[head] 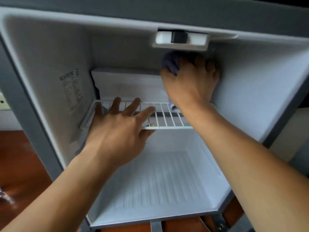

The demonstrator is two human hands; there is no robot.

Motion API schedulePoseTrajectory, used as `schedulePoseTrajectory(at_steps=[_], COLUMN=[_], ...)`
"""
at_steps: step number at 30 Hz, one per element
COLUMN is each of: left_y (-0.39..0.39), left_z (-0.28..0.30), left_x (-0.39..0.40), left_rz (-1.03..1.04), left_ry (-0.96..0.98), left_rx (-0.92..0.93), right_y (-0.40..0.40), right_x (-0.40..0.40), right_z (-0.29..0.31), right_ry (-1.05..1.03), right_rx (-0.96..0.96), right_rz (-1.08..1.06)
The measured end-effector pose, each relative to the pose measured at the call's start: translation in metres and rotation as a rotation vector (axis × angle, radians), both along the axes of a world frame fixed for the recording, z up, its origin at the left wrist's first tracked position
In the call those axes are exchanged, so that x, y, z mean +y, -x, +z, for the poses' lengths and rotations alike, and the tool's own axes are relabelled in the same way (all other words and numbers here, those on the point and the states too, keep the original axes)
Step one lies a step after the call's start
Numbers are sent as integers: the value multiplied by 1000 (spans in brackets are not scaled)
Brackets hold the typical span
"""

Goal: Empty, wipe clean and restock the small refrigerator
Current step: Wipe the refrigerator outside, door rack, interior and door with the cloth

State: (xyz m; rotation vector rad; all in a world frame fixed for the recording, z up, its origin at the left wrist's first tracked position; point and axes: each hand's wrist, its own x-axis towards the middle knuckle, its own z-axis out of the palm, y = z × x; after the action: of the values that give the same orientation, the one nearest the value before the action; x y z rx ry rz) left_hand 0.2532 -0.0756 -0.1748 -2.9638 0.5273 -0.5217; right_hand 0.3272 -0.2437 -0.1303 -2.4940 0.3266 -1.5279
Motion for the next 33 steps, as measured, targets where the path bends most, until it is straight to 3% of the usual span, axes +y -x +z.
schedulePoseTrajectory(at_steps=[4, 8, 11, 14, 16, 18, 20, 23, 26, 28, 31, 33], left_y=[0, 7, 4, 2, -1, -2, -1, 1, -1, -1, 2, 6], left_z=[-1, 6, 4, -1, -4, -3, -3, -1, -2, -4, 2, 4], left_x=[0, -3, -2, -1, 1, 3, 1, -2, -3, -5, -2, 2], left_rz=[-17, 43, -16, 23, 24, 22, 16, 27, 19, 22, 67, 22], left_ry=[21, 156, 113, 39, 17, 33, 43, 15, 12, 23, 72, 146], left_rx=[-57, 56, -41, -55, -29, -29, -56, -2, -31, -43, 44, -56], right_y=[-4, -12, -19, -12, -7, -2, 0, -13, -39, -48, -33, -28], right_x=[69, 138, 118, 67, 16, -31, -43, -22, 7, 55, 141, 162], right_z=[13, 17, 11, 2, 0, -4, -15, -9, 20, 23, 20, 19], right_ry=[116, 291, 386, 505, 361, 87, -18, -96, -382, -455, -203, -56], right_rx=[125, 170, 56, -9, 98, 55, 32, -51, 78, 134, -19, -19], right_rz=[52, 380, 460, 344, 130, -101, -276, -342, -209, -72, -23, 185])
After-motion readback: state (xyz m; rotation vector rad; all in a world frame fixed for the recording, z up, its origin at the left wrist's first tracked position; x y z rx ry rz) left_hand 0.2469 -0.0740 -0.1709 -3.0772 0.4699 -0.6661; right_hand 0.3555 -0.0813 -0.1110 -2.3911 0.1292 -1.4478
